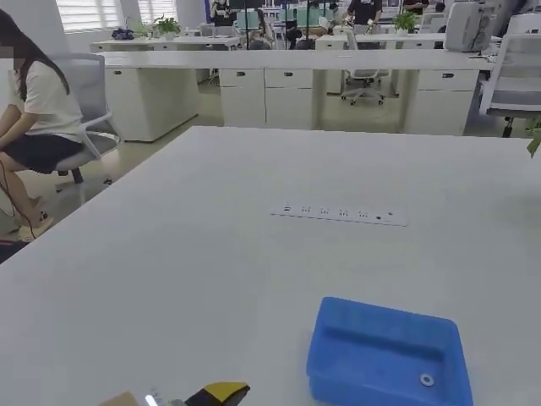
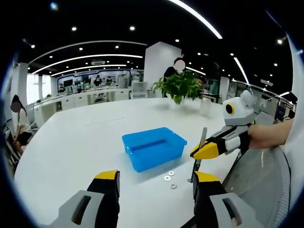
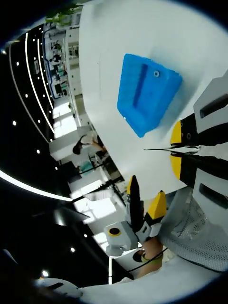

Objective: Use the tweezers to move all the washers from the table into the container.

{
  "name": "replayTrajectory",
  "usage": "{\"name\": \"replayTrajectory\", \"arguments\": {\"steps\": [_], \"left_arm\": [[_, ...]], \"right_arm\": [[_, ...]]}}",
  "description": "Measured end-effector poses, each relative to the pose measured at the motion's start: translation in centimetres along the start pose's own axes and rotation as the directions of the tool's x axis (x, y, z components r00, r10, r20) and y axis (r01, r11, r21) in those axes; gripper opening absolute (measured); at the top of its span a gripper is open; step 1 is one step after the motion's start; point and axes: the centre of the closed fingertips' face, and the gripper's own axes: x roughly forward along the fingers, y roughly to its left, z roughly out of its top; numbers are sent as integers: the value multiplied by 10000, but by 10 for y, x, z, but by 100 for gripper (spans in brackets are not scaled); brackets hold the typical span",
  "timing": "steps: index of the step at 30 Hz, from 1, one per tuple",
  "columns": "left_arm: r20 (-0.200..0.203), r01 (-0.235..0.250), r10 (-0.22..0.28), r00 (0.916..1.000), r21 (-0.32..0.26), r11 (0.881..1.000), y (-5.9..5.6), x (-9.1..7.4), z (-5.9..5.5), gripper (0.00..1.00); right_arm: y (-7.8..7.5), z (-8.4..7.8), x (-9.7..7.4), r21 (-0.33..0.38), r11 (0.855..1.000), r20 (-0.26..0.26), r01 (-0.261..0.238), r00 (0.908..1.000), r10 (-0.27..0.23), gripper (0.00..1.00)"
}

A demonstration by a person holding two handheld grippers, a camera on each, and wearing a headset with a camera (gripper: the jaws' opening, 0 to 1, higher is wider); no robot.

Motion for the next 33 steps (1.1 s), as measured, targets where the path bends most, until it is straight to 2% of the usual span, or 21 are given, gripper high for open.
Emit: {"name": "replayTrajectory", "arguments": {"steps": [3, 7, 16, 19, 23, 26, 29, 31, 33], "left_arm": [[96, -5, 4, 10000, 13, 10000, -1, 0, 1, 63], [239, -30, 30, 9997, 1, 10000, 0, -1, 4, 64], [692, -137, 144, 9975, -99, 9999, 2, -3, 12, 69], [762, -190, 191, 9969, -26, 9998, 3, -5, 15, 71], [1578, -218, 276, 9871, -386, 9990, 5, -10, 31, 74], [1620, -386, 471, 9857, -548, 9978, 9, -11, 30, 77], [1910, -619, 788, 9784, -931, 9937, 16, -13, 34, 79], [1996, -685, 849, 9762, -877, 9938, 18, -13, 35, 83], [2089, -966, 1128, 9714, -863, 9916, 23, -13, 36, 86]], "right_arm": [[-6, 5, -3, 147, 9996, 87, 223, 9997, -224, 2], [-13, 17, -5, 596, 9980, 428, 209, 9988, -235, 2], [-24, 39, -3, 959, 9945, 763, 430, 9958, -504, 2], [-26, 47, -3, 831, 9947, 776, 607, 9947, -671, 2], [-34, 60, -3, 695, 9933, 823, 923, 9918, -979, 2], [-42, 75, -2, 749, 9917, 1043, 1045, 9882, -1120, 2], [-47, 85, 1, 835, 9897, 1154, 1160, 9854, -1252, 2], [-52, 89, 4, 853, 9887, 1213, 1231, 9837, -1330, 2], [-57, 91, 8, 774, 9878, 1330, 1348, 9806, -1442, 2]]}}
